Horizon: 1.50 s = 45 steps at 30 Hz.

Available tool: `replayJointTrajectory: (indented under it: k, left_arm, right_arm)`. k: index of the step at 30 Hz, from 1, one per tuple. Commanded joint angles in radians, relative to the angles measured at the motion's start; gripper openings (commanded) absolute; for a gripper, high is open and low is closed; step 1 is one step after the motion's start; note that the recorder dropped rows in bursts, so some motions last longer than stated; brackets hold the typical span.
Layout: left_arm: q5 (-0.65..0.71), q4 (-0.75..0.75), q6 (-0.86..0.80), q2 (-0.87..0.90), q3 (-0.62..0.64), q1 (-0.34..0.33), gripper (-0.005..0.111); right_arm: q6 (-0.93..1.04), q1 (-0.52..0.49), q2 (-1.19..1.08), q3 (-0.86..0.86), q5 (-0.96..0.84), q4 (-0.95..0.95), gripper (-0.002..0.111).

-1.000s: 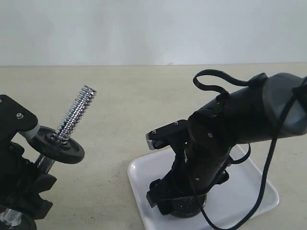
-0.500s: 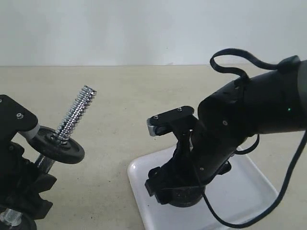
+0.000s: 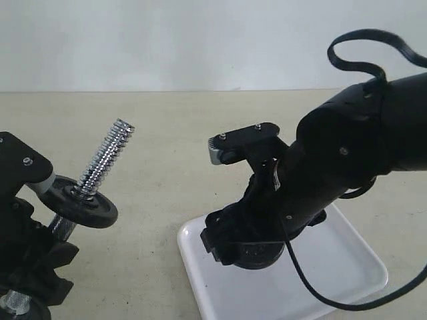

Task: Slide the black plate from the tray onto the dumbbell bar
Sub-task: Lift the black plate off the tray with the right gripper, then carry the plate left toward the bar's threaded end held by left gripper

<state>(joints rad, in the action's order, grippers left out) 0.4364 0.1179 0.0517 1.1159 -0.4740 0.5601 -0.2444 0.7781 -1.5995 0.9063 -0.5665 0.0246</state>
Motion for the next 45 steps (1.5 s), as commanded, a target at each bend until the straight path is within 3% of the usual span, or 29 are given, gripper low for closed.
replayJointTrajectory:
  k: [1,27,45]
  left_arm:
    - [-0.253,0.005,-0.019,-0.027,-0.039,0.008,0.004]
    - [-0.252,0.005,-0.294,-0.027,-0.039,0.008,0.004]
    - [-0.254,0.005,-0.465,-0.022,-0.039,0.008,0.004]
  right_arm:
    - [-0.011,-0.001,0.068,0.004,0.019,-0.014,0.0]
    - [-0.041,-0.001,0.37,0.004,0.008,-0.002,0.0]
    - [0.066,-0.001,0.37,0.004,0.019,0.204,0.0]
